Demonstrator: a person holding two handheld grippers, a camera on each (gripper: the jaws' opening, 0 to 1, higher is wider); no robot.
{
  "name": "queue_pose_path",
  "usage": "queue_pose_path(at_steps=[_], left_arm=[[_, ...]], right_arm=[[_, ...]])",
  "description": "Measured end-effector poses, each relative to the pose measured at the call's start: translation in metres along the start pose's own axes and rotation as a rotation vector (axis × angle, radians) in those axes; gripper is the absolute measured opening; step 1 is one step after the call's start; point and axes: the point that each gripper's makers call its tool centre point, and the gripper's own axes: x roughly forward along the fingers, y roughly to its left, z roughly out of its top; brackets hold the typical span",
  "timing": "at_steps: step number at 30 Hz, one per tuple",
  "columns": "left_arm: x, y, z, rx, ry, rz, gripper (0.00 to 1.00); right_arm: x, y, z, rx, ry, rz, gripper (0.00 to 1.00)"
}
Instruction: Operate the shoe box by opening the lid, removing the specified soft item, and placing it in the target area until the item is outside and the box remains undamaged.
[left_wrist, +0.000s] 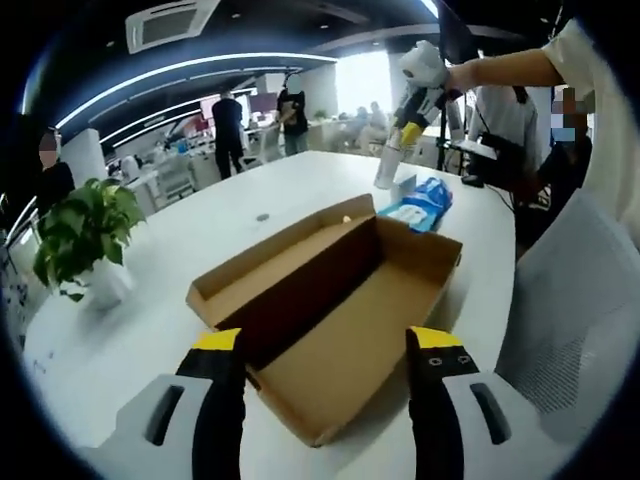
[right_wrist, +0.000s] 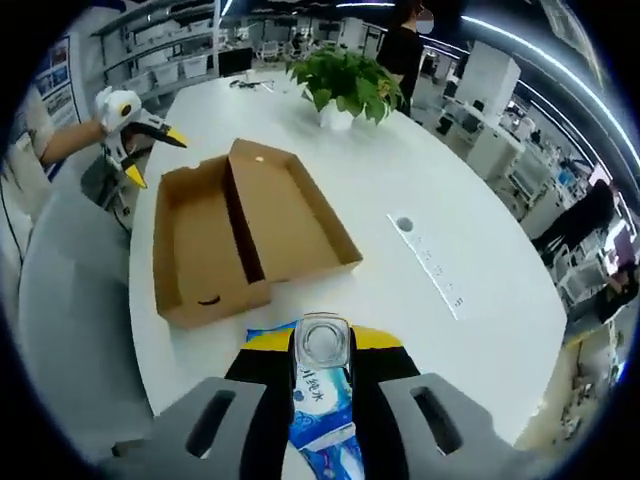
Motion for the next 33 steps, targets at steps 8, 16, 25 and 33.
queue_pose_path(at_steps=[8,16,25,33], left_arm=[[-0.007,0.007,-0.01,-0.043,0.005,0.035,0.65],[-0.01,0.004,-0.024,-0.084,0.024,0.054,0.61],[-0.013,0.008,-0.041,-0.135,0.04,0.105,0.48],[-0.015,0.013,-0.05,-0.18,0.056,0.132,0.44]], right_arm=[[0.015,-0.01,-0.013,-0.066,0.049,0.029,0.17],[0.03,-0.023,-0.028,-0.089,0.101,0.038,0.17],[0.048,-0.038,-0.047,-0.094,0.151,0.056,0.17],[0.06,-0.041,-0.06,-0.105,0.186,0.085,0.17]])
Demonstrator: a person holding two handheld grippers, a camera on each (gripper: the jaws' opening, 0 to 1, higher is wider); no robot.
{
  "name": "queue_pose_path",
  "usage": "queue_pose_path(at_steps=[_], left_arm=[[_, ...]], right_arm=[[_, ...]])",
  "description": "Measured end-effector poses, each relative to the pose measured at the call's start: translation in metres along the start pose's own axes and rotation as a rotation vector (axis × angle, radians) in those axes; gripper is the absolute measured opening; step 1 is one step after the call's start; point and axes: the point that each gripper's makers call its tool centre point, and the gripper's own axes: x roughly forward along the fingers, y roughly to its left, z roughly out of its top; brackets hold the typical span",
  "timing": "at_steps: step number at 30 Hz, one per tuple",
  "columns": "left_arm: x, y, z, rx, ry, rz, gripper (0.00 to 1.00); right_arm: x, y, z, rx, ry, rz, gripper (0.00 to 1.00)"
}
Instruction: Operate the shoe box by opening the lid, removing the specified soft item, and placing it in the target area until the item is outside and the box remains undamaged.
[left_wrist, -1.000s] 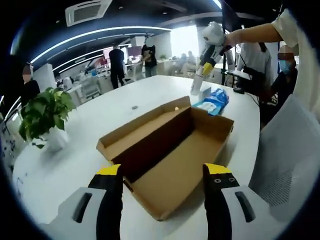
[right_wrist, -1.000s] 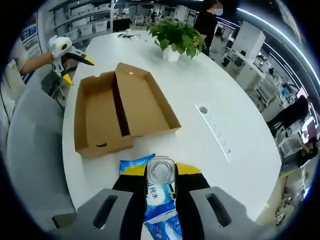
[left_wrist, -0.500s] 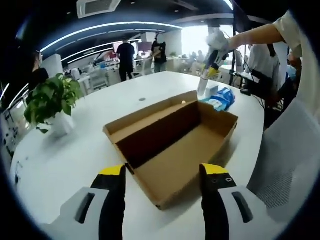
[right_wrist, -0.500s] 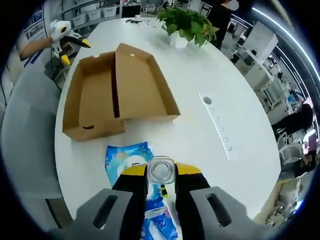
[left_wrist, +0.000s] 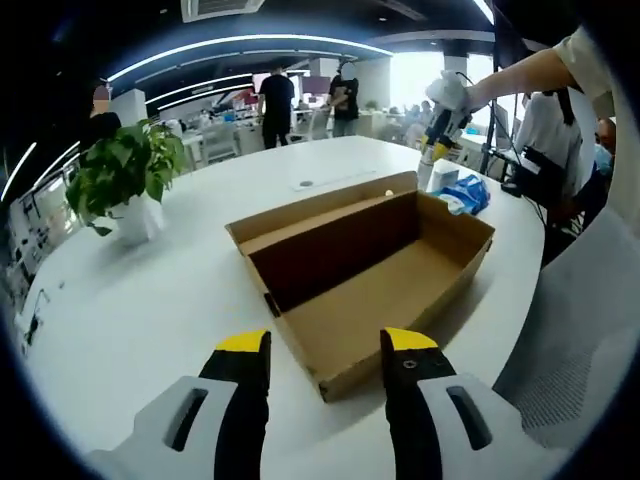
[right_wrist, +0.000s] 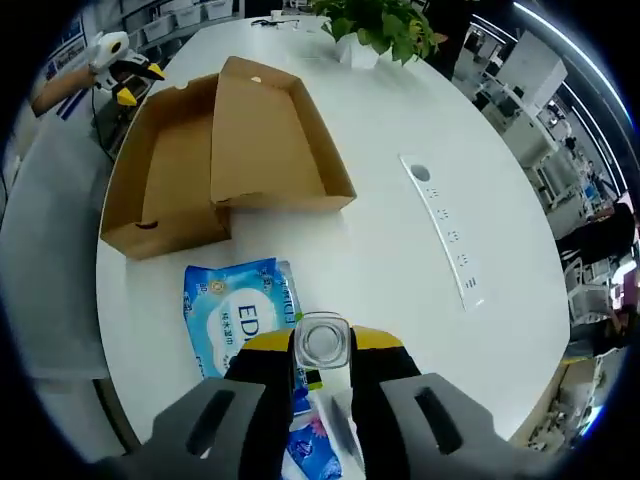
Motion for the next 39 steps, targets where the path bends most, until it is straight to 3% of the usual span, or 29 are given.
queue_pose_path(at_steps=[13,17,25,39], left_arm=[[0.003,0.0,-0.007,-0.028,0.022,0.006,0.39],[0.004,0.001,-0.007,-0.032,0.029,0.01,0.38],[0.004,0.002,-0.007,-0.032,0.035,0.014,0.36],[0.006,0.003,-0.007,-0.03,0.052,0.012,0.33]], right_arm=[[0.012,0.003,-0.012,-0.061,0.03,0.068,0.18],[0.013,0.003,-0.011,-0.105,0.012,0.088,0.18],[0.013,-0.003,-0.027,-0.246,0.099,0.124,0.18],[0.015,-0.005,-0.023,-0.276,0.119,0.131,0.18]])
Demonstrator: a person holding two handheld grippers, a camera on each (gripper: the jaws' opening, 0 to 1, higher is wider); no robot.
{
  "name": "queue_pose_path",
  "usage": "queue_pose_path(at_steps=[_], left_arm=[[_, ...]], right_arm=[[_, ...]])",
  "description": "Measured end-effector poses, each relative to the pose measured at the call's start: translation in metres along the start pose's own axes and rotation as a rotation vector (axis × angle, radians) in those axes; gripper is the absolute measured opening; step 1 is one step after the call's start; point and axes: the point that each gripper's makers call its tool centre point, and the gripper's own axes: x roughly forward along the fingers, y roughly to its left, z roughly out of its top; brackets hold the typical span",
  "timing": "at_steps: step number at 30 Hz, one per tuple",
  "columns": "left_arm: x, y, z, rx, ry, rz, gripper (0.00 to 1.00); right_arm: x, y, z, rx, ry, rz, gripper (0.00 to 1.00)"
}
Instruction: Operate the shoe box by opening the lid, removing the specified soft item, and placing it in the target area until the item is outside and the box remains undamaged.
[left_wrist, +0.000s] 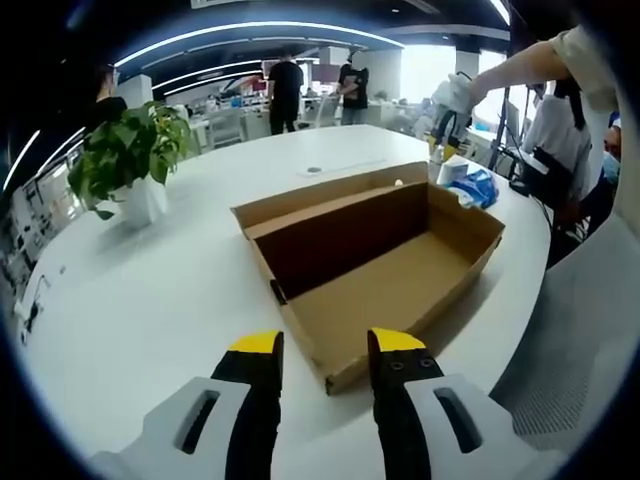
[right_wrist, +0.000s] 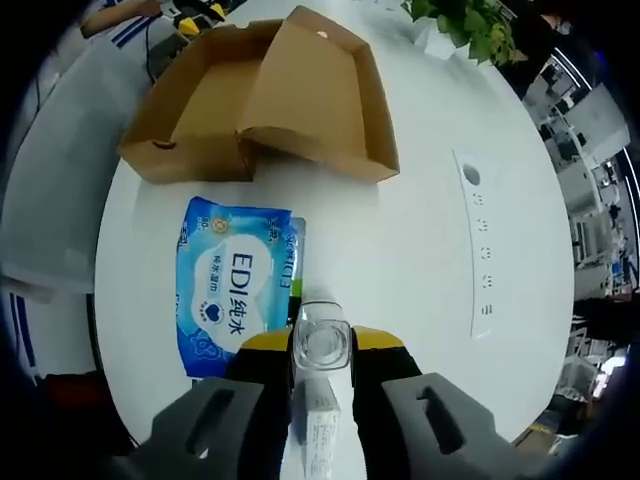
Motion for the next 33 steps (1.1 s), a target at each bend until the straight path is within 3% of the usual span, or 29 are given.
queue_pose_path(at_steps=[19,23,33], left_arm=[[0.002,0.0,-0.006,-0.025,0.028,0.004,0.3],[0.003,0.002,-0.007,-0.035,0.028,0.011,0.3],[0.004,0.002,-0.008,-0.045,0.032,0.013,0.27]], right_arm=[[-0.003,-0.009,0.003,0.032,-0.021,-0.034,0.2],[-0.004,-0.012,0.002,0.039,-0.019,-0.048,0.25],[-0.01,-0.01,0.0,0.055,-0.024,-0.048,0.27]])
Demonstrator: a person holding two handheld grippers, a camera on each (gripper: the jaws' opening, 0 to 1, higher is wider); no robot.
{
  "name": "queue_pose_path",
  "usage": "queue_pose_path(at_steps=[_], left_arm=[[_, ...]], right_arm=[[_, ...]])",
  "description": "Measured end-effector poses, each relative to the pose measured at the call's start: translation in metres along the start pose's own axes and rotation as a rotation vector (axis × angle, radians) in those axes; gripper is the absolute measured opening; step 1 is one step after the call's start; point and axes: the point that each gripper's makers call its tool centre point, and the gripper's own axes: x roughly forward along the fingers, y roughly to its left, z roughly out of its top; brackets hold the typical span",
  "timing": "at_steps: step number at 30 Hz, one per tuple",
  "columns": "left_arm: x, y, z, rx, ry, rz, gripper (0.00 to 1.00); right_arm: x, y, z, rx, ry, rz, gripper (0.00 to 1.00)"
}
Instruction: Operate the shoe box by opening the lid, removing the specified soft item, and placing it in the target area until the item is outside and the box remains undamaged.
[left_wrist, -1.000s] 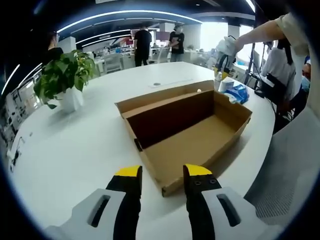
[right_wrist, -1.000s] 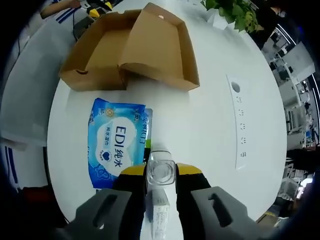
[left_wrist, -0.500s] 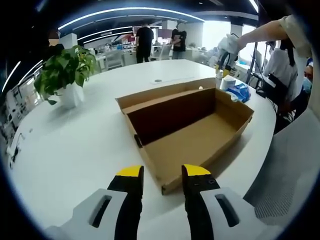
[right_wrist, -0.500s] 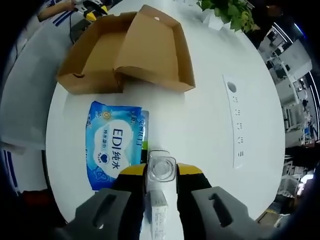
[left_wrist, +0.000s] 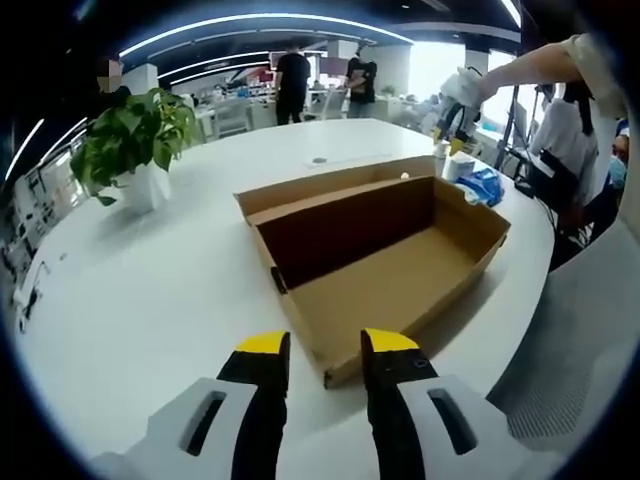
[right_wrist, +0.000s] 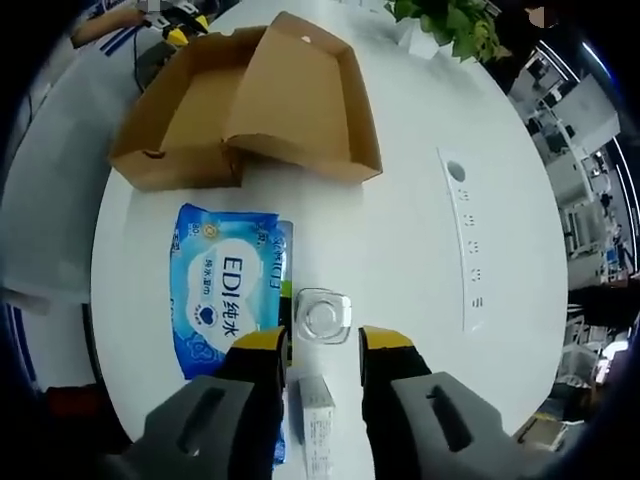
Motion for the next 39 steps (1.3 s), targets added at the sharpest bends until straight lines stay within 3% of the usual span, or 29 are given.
queue_pose_path(at_steps=[3,6,7,9,12,16,21,31,36,39], left_arm=[[0.001,0.001,-0.001,-0.012,0.003,0.006,0.25],[0.002,0.002,-0.001,-0.042,0.005,0.015,0.2],[0.002,0.002,-0.001,-0.051,0.007,0.019,0.19],[0.002,0.004,-0.002,-0.062,0.009,0.027,0.15],[0.002,0.007,-0.002,-0.077,0.004,0.04,0.11],[0.0,0.01,-0.003,-0.096,0.008,0.048,0.09],[0.001,0.012,-0.007,-0.132,0.009,0.052,0.08],[0.001,0.01,-0.009,-0.196,-0.002,0.058,0.06],[0.001,0.01,-0.009,-0.214,-0.015,0.065,0.05],[0.001,0.009,-0.009,-0.205,-0.023,0.07,0.05]], right_arm=[[-0.005,-0.001,0.003,0.024,-0.022,-0.009,0.29],[-0.01,-0.007,0.011,0.114,-0.066,-0.044,0.31],[-0.013,-0.007,0.016,0.185,-0.094,-0.042,0.3],[-0.017,-0.009,0.027,0.245,-0.143,-0.044,0.3],[-0.022,-0.015,0.038,0.284,-0.178,-0.071,0.34],[-0.025,-0.021,0.061,0.383,-0.256,-0.088,0.32],[-0.018,-0.022,0.086,0.476,-0.301,-0.096,0.3],[0.012,-0.013,0.126,0.711,-0.334,-0.089,0.26],[0.031,-0.014,0.129,0.876,-0.315,-0.103,0.24],[0.041,-0.016,0.128,0.894,-0.31,-0.117,0.21]])
